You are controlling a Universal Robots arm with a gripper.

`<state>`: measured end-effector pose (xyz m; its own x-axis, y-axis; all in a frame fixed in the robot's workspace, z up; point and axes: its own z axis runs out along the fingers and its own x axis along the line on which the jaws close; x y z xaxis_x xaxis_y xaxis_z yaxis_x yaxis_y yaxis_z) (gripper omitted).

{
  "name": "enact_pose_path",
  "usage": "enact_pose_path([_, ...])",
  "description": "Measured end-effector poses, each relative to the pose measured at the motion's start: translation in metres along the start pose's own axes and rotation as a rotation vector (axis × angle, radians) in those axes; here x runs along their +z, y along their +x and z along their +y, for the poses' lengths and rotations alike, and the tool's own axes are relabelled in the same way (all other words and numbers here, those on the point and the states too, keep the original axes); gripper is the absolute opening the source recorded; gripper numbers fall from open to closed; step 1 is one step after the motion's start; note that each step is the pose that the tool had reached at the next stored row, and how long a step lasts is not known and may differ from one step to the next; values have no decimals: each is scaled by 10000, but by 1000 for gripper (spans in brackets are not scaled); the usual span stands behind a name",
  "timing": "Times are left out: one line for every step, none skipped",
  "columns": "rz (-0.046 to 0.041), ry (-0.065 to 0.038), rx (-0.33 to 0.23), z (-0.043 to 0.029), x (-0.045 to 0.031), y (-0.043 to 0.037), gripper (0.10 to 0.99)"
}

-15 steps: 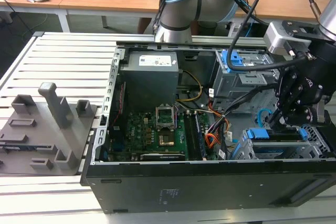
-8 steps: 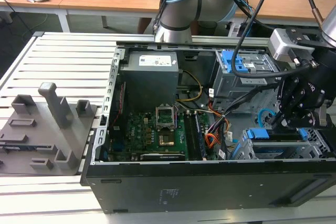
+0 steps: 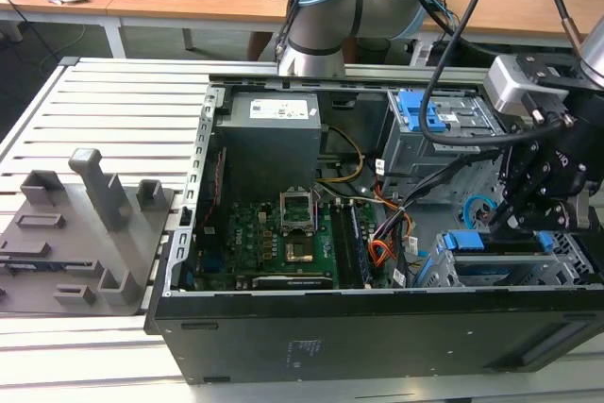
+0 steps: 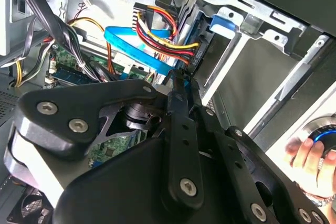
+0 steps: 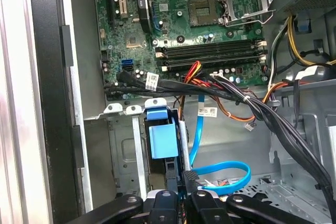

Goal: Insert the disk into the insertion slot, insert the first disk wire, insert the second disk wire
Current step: 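Insert the second disk wire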

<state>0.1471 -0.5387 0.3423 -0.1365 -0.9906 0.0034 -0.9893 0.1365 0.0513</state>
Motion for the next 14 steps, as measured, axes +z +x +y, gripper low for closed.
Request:
enact_pose_path([-2,0,-9,0,-2,0,161])
enact_pose_path([-1,0,-20,0,-2,1,161])
enact_pose_path([-1,0,-32,-2,-1,9,161])
enact_pose_path([-1,1,-40,-3,-1,20,161])
enact_pose_path([-1,0,-44,-4,0,25,161])
enact_pose_path([-2,0,-50,-4,4,28,161])
enact_pose_path([-1,0,-60,-5,11,31,161])
enact_pose_path([4,0,-78,-6,30,31,161])
enact_pose_path([12,0,-87,-6,43,31,161])
enact_pose_path([8,1,-92,-7,49,32,161])
enact_pose_path([4,0,-93,-7,51,31,161])
enact_pose_path([-1,1,-93,-7,53,31,173])
enact_pose_path([-2,0,-94,-7,54,31,173])
enact_pose_path([1,0,-94,-7,53,31,239])
